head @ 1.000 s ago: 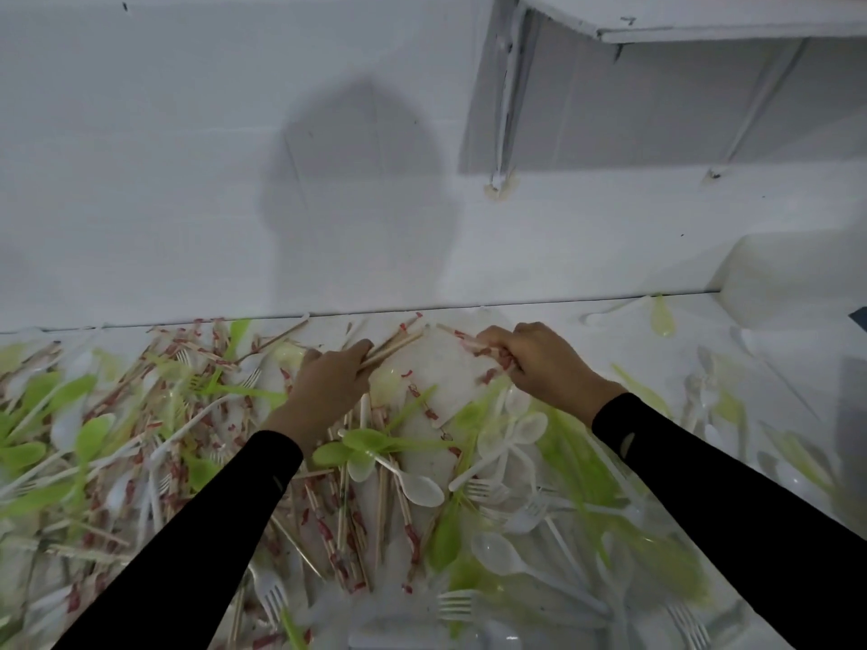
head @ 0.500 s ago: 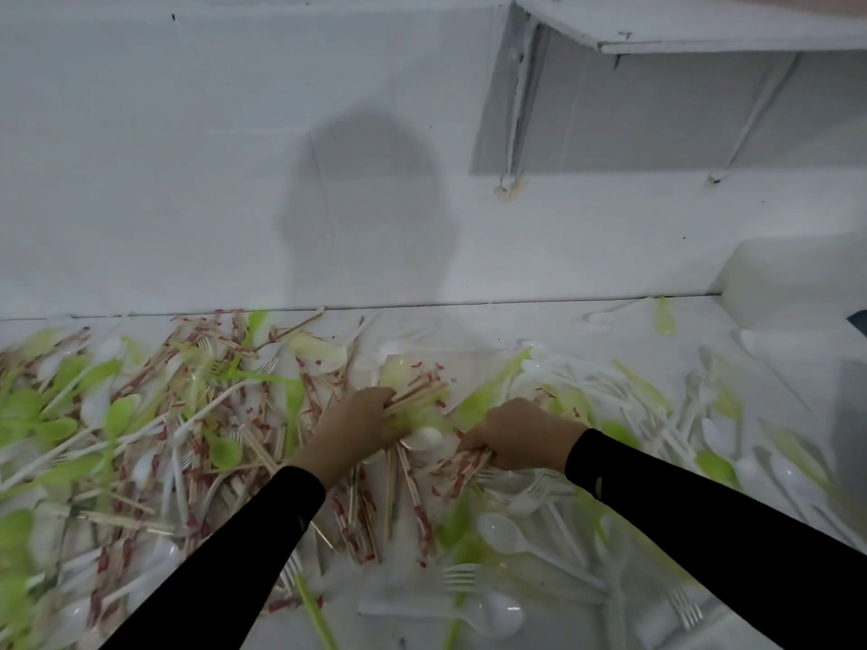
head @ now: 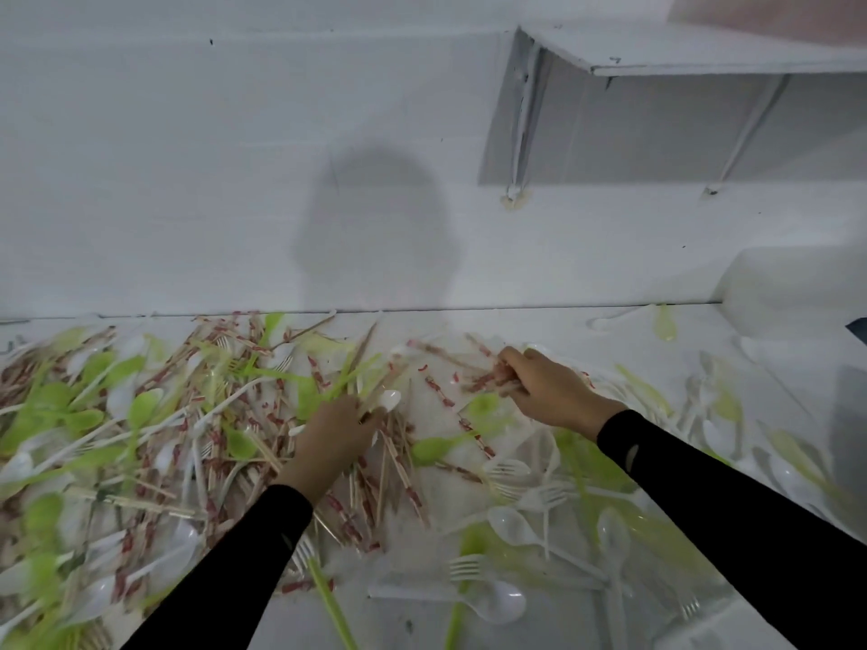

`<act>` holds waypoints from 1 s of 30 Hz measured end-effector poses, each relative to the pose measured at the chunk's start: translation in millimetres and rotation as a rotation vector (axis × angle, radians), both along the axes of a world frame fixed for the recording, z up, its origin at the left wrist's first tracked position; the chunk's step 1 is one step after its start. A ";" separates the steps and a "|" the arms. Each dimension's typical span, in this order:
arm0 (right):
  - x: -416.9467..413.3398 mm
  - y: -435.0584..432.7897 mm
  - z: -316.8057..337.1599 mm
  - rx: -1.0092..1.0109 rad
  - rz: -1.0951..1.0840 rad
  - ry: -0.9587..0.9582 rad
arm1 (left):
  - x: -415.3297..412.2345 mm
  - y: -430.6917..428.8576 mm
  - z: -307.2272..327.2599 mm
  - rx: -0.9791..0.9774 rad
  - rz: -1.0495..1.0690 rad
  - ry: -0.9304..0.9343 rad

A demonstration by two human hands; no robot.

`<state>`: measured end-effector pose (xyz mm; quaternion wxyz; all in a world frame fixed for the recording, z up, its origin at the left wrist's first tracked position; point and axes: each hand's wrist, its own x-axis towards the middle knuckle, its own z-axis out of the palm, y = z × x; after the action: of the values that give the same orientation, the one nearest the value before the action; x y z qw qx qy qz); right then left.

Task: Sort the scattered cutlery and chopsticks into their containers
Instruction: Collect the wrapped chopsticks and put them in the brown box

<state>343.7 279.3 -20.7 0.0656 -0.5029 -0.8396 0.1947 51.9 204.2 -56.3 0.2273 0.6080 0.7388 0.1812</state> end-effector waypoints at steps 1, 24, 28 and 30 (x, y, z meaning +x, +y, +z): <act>-4.3 -0.9 2.1 -0.030 -0.043 0.032 | 6.7 -6.5 -3.1 -0.033 -0.030 0.051; -60.7 -4.5 -32.9 -0.197 -0.367 0.036 | 37.7 -14.7 -3.6 -0.254 -0.068 -0.035; -49.9 10.3 -24.6 -0.183 -0.467 0.363 | 25.2 -9.4 11.0 -0.243 -0.053 -0.139; -47.0 17.2 -17.5 -0.232 -0.502 0.542 | 13.6 -5.7 22.1 -0.259 -0.024 -0.239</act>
<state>296.7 296.5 -38.2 0.2735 -0.6271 -0.6150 0.3921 65.5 198.6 -34.2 0.3922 0.5565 0.7163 0.1530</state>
